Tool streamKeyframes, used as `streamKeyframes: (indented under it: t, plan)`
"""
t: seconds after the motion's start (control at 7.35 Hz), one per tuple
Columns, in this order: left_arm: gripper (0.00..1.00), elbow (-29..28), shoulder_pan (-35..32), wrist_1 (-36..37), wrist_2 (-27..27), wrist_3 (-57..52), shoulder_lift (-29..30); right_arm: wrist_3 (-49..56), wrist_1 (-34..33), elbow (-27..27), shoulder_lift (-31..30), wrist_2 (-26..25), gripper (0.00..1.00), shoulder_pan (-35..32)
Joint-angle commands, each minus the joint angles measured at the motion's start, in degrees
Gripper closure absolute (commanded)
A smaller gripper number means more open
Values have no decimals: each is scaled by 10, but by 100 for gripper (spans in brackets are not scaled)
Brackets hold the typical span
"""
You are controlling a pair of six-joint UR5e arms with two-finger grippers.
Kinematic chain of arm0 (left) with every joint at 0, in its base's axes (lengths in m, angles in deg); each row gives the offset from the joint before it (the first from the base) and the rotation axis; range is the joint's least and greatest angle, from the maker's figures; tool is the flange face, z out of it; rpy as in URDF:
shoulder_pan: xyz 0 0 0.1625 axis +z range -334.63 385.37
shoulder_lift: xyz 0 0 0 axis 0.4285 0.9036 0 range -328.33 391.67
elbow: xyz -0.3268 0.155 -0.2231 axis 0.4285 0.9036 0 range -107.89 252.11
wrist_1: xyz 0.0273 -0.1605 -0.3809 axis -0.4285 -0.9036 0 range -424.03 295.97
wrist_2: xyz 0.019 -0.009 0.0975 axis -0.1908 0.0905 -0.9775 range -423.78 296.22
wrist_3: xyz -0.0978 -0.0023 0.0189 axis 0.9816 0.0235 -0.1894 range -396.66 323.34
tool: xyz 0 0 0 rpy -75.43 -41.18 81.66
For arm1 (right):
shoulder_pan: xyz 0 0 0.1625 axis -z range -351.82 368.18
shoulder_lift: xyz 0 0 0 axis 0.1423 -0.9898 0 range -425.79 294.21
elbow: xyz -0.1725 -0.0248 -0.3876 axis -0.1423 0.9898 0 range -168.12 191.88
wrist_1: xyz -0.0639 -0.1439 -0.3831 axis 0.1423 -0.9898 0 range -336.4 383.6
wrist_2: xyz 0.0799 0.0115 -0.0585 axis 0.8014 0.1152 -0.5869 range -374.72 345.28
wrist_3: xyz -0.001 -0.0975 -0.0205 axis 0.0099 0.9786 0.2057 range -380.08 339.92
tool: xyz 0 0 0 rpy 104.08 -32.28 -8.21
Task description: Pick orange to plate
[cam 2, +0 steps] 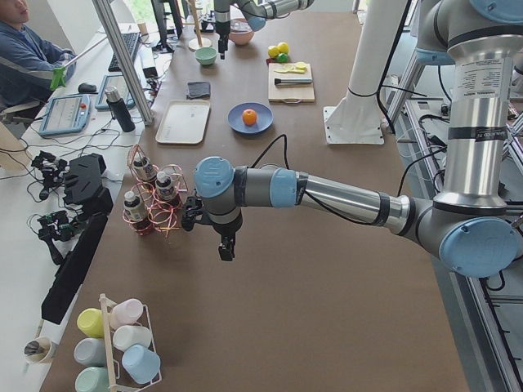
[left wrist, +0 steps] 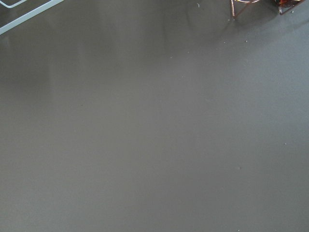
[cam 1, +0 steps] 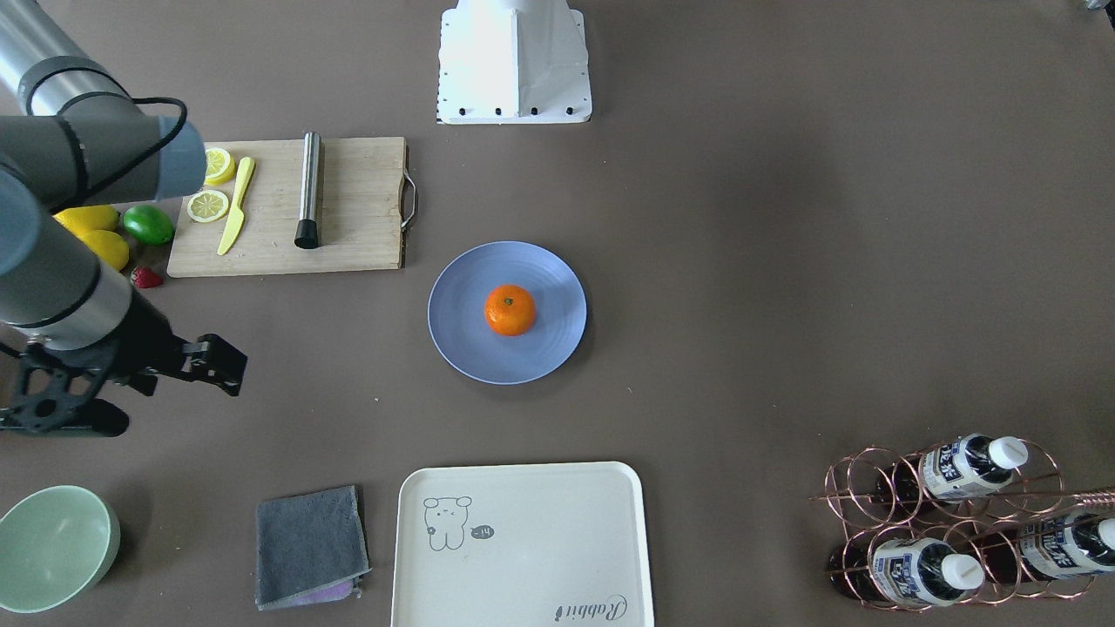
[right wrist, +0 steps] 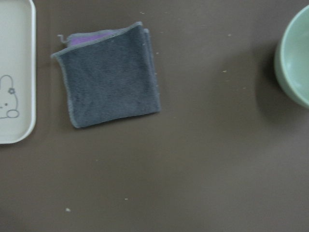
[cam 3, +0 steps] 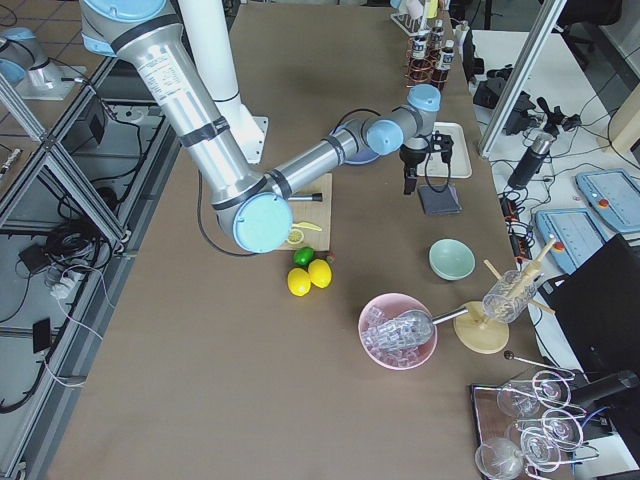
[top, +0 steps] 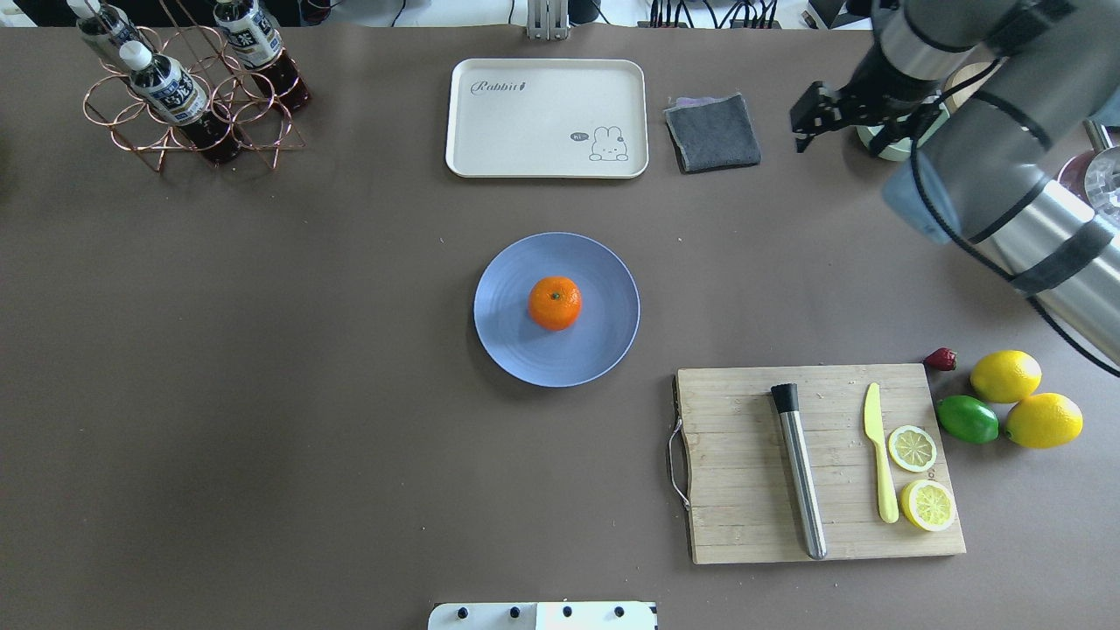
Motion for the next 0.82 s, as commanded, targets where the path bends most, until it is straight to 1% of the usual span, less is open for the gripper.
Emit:
streamKeyframes:
  t: [0.0,0.14,0.27,0.54,0.68]
  plan:
    - [2,-3,0,1,1,1,0,212,0,-3,-100,33,0,-113]
    - [2,-6,0,2,3,2,0,289,-1,-1,-135,44,0,-157]
    - [2,-8,0,0,4,1,0,340,-1,-2,-163,45,0,-192]
    - [2,-8,-1,-2,1,4,1,347,3,-5,-209,44,0,-238]
    - [2,-7,0,-1,2,6,1,347,8,-28,-242,43,0,-246]
